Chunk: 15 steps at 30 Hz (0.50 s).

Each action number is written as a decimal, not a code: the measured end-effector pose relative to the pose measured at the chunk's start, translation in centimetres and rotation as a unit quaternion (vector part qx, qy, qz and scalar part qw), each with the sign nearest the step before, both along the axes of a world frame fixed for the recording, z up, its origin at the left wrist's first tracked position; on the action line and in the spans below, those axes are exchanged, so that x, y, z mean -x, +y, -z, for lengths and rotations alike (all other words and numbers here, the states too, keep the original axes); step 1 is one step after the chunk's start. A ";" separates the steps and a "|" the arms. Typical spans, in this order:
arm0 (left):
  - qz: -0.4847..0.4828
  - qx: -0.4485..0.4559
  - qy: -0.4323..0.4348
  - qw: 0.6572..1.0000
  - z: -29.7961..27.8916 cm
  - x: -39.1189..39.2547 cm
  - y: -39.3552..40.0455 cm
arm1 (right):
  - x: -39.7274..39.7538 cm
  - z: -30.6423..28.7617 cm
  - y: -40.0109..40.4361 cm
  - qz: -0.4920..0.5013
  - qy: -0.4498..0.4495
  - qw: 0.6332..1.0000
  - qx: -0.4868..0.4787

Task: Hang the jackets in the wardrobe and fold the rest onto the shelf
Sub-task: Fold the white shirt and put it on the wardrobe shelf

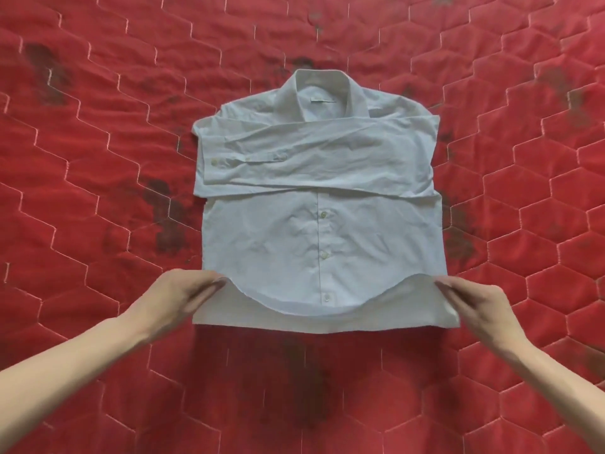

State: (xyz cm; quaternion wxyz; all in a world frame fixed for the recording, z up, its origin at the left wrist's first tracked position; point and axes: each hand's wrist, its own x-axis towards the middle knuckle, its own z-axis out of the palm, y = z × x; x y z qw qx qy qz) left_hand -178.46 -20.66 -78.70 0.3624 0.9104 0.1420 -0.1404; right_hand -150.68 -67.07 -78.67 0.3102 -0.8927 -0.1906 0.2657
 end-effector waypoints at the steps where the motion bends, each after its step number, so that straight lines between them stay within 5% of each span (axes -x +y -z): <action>1: -0.042 0.012 -0.016 0.999 0.3 -0.9 0.7 | -1.0 0.3 1.0 0.046 0.023 0.998 -0.030; 7: -0.221 0.031 -0.050 0.974 2.0 -5.1 3.5 | -6.9 2.2 5.1 0.135 0.069 0.986 -0.066; 15: -0.344 0.090 -0.081 0.931 3.4 -7.0 4.7 | -11.2 2.0 8.0 0.194 0.091 0.971 -0.110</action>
